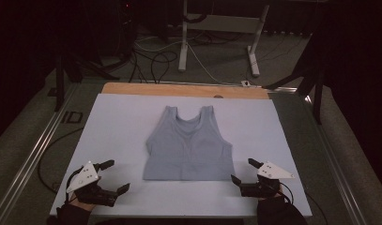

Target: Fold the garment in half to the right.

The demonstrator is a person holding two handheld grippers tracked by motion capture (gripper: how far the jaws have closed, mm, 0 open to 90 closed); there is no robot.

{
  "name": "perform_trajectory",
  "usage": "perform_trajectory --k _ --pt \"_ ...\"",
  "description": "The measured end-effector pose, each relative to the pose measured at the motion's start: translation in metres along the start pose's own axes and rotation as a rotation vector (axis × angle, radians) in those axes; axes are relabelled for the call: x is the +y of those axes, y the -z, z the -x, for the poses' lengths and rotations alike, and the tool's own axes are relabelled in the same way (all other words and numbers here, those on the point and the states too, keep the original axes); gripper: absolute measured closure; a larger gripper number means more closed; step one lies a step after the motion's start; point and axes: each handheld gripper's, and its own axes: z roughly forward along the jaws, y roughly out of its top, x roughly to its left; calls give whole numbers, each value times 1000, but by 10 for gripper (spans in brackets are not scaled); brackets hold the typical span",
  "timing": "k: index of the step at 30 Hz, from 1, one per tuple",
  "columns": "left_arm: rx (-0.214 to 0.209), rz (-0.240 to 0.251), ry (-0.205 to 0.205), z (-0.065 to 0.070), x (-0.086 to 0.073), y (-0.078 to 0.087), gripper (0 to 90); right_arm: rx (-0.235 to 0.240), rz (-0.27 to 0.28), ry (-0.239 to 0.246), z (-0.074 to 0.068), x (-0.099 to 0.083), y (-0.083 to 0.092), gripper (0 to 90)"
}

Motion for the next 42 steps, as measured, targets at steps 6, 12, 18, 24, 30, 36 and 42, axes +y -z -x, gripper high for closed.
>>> perform_trajectory --k 6,12,18,24,30,36,42 --pt "-1 3 2 0 1 0 0 1 -1 2 -1 0 0 83" --pt "-1 1 1 1 1 0 0 1 -6 7 -1 0 -1 83" --pt "-5 1 1 2 3 -1 0 -1 -18 7 -2 0 -3 83" --pt "-21 -14 -5 7 9 -2 0 -9 -4 15 -4 5 -1 83" --pt "-45 -8 -10 13 14 -4 0 -16 5 23 -5 11 3 83" --pt "-52 -19 -9 17 22 -9 0 -1 19 20 -10 25 7 83" --pt "-60 -21 -19 18 33 -8 0 24 32 8 -10 41 9 83"
